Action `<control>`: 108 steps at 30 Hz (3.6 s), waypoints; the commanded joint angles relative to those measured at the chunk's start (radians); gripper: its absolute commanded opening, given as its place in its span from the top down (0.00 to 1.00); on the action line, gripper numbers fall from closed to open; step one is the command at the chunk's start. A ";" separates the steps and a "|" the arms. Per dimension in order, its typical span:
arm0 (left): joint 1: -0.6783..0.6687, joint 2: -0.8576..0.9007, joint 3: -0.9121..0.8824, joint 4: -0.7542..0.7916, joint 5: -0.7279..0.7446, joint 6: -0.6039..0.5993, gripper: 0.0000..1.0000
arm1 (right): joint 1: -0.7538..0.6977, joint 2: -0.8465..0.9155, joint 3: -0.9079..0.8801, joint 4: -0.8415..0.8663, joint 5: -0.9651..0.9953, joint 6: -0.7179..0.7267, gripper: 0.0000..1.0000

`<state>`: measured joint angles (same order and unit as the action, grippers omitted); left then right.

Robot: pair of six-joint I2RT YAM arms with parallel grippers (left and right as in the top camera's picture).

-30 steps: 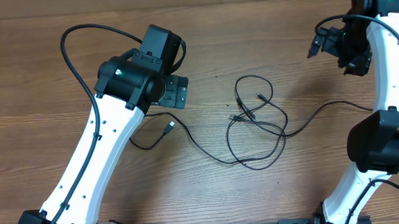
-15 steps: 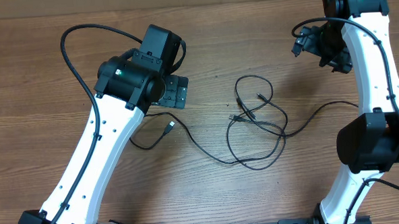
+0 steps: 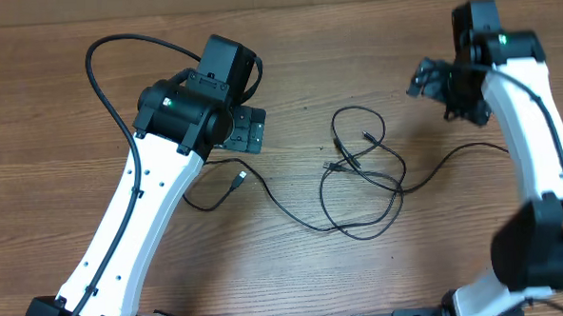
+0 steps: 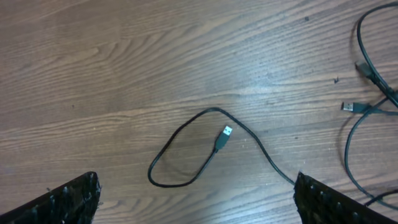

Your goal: Untangle cables

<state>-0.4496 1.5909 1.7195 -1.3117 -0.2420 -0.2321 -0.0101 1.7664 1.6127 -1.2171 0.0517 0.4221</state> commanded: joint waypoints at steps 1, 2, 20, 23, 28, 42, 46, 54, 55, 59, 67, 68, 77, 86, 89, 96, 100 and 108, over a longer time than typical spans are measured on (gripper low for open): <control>0.004 0.004 0.010 0.001 0.004 0.008 0.00 | 0.004 -0.066 -0.123 0.009 -0.020 0.025 0.00; 0.004 0.004 0.010 0.001 0.004 0.008 0.00 | 0.004 -0.066 -0.143 0.008 -0.020 0.032 0.00; 0.004 0.004 0.010 0.001 0.004 0.008 0.00 | 0.014 -0.098 -0.700 0.429 -0.020 0.207 0.10; 0.004 0.004 0.010 0.001 0.004 0.008 0.00 | 0.015 -0.098 -0.724 0.475 -0.020 0.207 0.23; 0.004 0.004 0.010 0.001 0.004 0.008 0.01 | 0.014 -0.093 -0.729 0.521 -0.019 0.206 0.49; 0.004 0.004 0.010 0.001 0.004 0.008 0.00 | 0.014 -0.093 -0.729 0.551 -0.020 0.206 0.96; 0.004 0.004 0.010 0.001 0.004 0.008 0.00 | 0.014 -0.093 -0.729 0.550 -0.021 0.206 0.96; 0.004 0.004 0.010 0.001 0.004 0.008 0.00 | 0.014 -0.095 -0.711 0.543 -0.038 0.195 0.59; 0.004 0.004 0.010 0.001 0.004 0.008 0.00 | 0.014 -0.095 -0.707 0.544 -0.038 0.195 0.56; 0.004 0.004 0.010 0.001 0.004 0.008 0.01 | 0.014 -0.095 -0.707 0.578 -0.011 0.195 0.54; 0.004 0.004 0.010 0.001 0.004 0.008 0.00 | 0.014 -0.095 -0.707 0.671 0.071 0.200 0.75; 0.004 0.004 0.010 0.001 0.004 0.008 0.00 | 0.014 -0.095 -0.708 0.671 0.071 0.200 0.81; 0.004 0.004 0.010 0.001 0.004 0.008 0.01 | 0.014 -0.095 -0.688 0.638 0.067 0.198 0.96; 0.004 0.004 0.010 0.001 0.004 0.008 0.00 | 0.014 -0.163 -0.186 0.221 -0.179 0.036 0.96; 0.004 0.004 0.010 0.001 0.004 0.008 0.00 | 0.014 -0.166 0.039 0.080 -0.270 0.014 0.96; 0.004 0.004 0.010 0.001 0.004 0.008 0.00 | 0.014 -0.166 0.436 -0.015 -0.190 -0.031 0.96; 0.004 0.004 0.010 0.001 0.004 0.008 0.00 | 0.014 -0.166 0.491 -0.003 0.074 -0.032 0.96; 0.004 0.004 0.010 0.001 0.004 0.008 0.00 | -0.167 -0.154 0.488 0.055 0.363 -0.036 0.96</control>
<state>-0.4496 1.5909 1.7195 -1.3128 -0.2420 -0.2321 -0.0906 1.6077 2.0869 -1.1847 0.2855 0.3935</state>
